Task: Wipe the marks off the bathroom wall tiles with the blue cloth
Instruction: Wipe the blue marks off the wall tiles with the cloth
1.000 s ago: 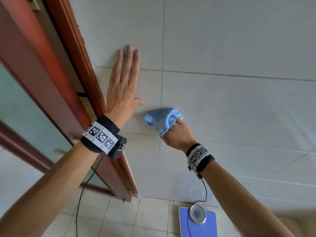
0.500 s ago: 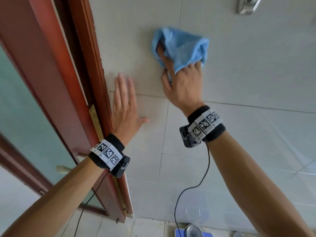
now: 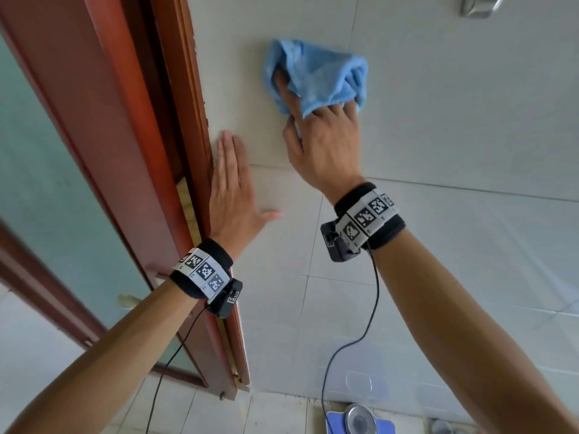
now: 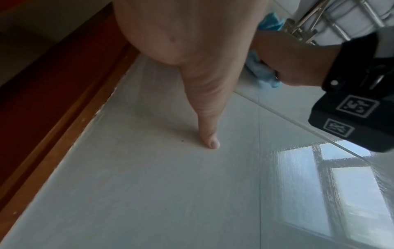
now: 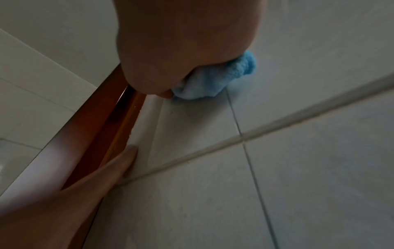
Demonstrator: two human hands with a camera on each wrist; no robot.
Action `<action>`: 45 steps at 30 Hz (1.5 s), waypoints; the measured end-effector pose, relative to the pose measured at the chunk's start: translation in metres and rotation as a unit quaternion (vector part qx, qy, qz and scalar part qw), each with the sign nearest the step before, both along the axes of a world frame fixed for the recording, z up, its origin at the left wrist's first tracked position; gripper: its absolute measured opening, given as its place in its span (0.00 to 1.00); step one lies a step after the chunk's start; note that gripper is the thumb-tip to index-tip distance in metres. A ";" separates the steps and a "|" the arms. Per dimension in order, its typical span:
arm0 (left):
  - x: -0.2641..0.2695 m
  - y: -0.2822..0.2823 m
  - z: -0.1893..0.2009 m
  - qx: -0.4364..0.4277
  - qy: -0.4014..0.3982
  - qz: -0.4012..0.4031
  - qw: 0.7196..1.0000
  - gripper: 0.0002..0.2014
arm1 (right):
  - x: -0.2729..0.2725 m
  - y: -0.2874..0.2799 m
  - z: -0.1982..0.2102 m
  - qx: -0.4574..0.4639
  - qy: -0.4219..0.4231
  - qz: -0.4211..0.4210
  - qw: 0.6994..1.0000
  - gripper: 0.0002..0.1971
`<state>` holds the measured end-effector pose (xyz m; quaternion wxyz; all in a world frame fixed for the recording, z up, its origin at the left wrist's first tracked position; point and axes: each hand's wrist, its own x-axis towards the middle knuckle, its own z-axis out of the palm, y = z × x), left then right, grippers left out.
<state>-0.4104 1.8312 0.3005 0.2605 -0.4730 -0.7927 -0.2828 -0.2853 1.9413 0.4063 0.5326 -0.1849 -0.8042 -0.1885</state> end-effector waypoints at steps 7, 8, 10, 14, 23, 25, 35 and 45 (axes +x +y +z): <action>-0.008 -0.001 -0.004 0.027 0.020 -0.035 0.999 0.76 | 0.015 0.008 -0.081 0.055 -0.234 0.045 0.970 0.20; -0.008 -0.001 -0.004 0.025 0.024 -0.030 0.999 0.75 | 0.025 0.012 -0.098 0.052 -0.266 0.050 0.961 0.20; -0.005 -0.001 -0.004 0.016 0.033 -0.019 0.999 0.76 | 0.051 0.023 -0.126 0.058 -0.304 0.057 0.949 0.18; 0.008 0.001 -0.002 -0.010 0.066 -0.026 0.997 0.76 | 0.096 0.045 -0.139 0.075 -0.285 0.042 0.955 0.19; 0.043 0.025 0.007 -0.021 0.085 -0.038 0.995 0.78 | 0.116 0.050 -0.121 -0.064 -0.082 -0.016 0.994 0.25; 0.043 0.025 0.006 -0.024 0.088 -0.034 0.995 0.77 | 0.116 0.049 -0.148 -0.100 -0.102 0.005 0.990 0.25; 0.047 0.026 -0.004 -0.024 0.105 -0.022 0.994 0.74 | 0.096 0.035 -0.319 0.039 -0.517 -0.011 0.855 0.16; 0.099 0.029 -0.016 -0.027 0.095 -0.078 0.992 0.57 | 0.154 0.061 -0.256 0.052 -0.385 0.019 0.921 0.12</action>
